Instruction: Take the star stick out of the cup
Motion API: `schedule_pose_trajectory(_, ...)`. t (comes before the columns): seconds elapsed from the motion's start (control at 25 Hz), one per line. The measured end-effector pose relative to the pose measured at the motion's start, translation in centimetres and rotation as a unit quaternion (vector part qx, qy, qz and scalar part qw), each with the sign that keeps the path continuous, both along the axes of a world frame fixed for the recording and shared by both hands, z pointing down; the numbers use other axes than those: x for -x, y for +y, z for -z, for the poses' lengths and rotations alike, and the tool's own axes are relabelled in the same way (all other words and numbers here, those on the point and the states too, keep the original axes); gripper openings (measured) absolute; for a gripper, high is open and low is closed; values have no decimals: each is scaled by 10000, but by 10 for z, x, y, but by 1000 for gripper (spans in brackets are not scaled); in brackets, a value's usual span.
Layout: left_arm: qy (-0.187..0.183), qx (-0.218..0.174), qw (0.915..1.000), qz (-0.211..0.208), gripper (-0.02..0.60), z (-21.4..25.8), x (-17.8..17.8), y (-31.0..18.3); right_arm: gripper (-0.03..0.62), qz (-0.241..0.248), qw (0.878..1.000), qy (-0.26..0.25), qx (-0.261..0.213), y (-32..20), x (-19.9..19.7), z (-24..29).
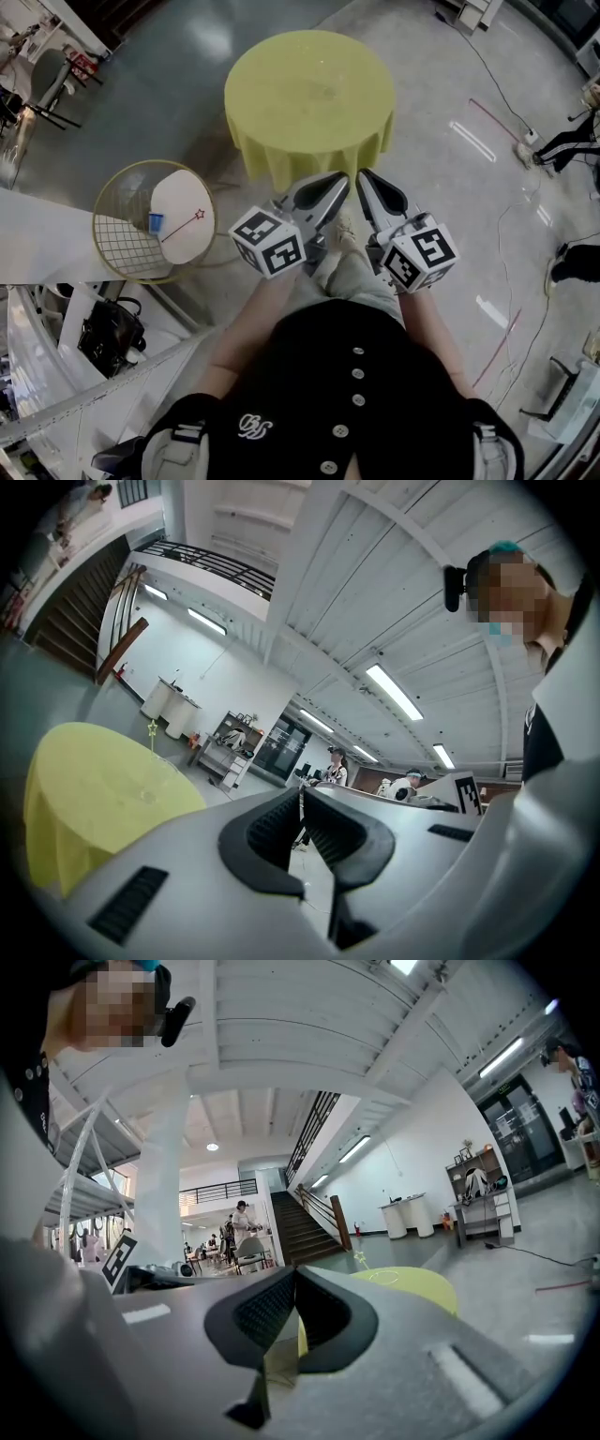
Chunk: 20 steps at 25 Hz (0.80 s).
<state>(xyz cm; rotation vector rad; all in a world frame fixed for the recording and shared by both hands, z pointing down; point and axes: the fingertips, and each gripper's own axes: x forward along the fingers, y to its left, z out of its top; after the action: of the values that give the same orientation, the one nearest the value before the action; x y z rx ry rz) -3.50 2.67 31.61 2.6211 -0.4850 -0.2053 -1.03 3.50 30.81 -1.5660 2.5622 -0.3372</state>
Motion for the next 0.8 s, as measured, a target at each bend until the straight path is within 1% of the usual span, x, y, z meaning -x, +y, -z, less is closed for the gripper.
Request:
schedule_pose_trajectory(0.28, -15, 70, 9995, 300, 23, -10, -4, -43, 5, 10, 9999, -33, -100, -41, -15, -3)
schedule_pose_trajectory(0.64, -48, 138, 9985, 532, 23, -19, -15, -114, 5, 348, 9994, -4, -45, -115, -19, -12)
schedule_pose_trajectory(0.8, -87, 230, 9974, 683, 23, -18, -28, -151, 5, 508, 9987, -5, 51, -150, -31, -11)
